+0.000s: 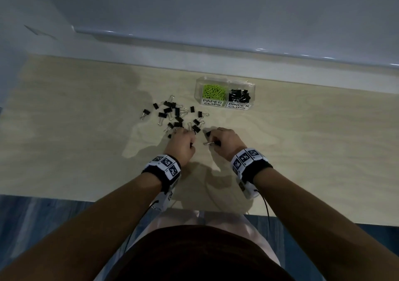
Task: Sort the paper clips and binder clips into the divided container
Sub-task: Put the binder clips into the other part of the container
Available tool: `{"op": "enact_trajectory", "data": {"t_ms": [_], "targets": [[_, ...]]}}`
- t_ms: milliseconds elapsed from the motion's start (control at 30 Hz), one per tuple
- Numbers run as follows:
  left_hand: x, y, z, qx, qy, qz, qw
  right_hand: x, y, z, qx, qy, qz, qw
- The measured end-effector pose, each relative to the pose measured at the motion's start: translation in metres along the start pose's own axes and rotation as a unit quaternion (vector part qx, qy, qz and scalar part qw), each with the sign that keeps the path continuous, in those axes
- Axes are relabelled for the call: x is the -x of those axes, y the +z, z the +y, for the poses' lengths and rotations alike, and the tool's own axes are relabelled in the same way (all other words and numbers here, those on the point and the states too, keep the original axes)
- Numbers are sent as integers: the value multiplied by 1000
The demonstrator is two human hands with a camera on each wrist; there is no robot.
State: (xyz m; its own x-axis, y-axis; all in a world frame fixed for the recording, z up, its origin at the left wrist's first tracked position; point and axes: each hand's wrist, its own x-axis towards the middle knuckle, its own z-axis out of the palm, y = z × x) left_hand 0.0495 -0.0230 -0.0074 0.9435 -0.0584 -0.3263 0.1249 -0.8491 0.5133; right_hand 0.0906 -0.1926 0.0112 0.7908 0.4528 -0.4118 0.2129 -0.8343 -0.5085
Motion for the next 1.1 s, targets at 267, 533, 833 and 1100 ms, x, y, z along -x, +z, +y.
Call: {"op": "enact_trajectory", "data": {"t_ms": [267, 533, 833, 1100], "targets": [[-35, -26, 40, 49, 29, 17, 998, 12, -7, 7, -35, 12, 51, 998], [-123, -58, 132, 103, 117, 61, 986, 15, -7, 34, -55, 36, 63, 996], [-97, -46, 83, -19, 161, -2, 987, 18, 0, 41, -70, -60, 119, 989], [-60, -16, 29, -197, 200, -190, 941, 0, -45, 51, -121, 14, 201, 972]]}}
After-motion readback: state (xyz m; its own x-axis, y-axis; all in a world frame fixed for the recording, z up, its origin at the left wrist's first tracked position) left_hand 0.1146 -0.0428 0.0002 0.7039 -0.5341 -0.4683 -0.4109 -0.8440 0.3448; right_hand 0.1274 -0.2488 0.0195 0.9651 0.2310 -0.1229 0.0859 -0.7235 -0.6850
